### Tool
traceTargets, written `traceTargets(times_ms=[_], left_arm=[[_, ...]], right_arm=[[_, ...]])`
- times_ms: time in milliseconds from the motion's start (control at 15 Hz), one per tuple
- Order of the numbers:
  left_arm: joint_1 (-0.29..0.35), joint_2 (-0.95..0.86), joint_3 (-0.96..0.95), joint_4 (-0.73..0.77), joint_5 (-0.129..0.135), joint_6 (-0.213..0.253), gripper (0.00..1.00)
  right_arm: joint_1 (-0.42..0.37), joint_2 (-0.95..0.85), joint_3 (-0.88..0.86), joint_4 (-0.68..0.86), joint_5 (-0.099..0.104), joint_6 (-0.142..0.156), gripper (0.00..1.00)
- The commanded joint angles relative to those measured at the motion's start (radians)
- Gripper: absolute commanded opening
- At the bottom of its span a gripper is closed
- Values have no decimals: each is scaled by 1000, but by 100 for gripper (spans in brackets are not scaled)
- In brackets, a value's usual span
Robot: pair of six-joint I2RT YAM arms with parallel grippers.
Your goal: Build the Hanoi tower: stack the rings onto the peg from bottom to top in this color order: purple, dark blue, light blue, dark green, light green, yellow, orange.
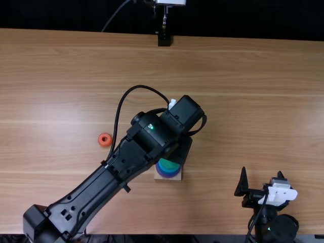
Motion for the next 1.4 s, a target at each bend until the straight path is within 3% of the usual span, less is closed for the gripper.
traceTargets(times_ms=[0, 600, 667, 867, 933, 1333], left_arm=[[-15, 18, 45, 0, 4, -10, 0], [-30, 49, 39, -5, 4, -8, 0], [-29, 48, 37, -5, 4, -8, 5], [-27, 44, 30, -18, 6, -8, 96], [-25, 44, 25, -22, 8, -8, 100], [-16, 37, 18, -11, 2, -8, 100]], right_arm=[[-9, -13, -62, -64, 17, 0, 100], [-9, -13, -62, -64, 17, 0, 100], [-9, -13, -62, -64, 15, 0, 100], [-9, -13, -62, -64, 17, 0, 100], [-9, -13, -62, -64, 15, 0, 100], [-9, -13, -62, -64, 15, 0, 100]])
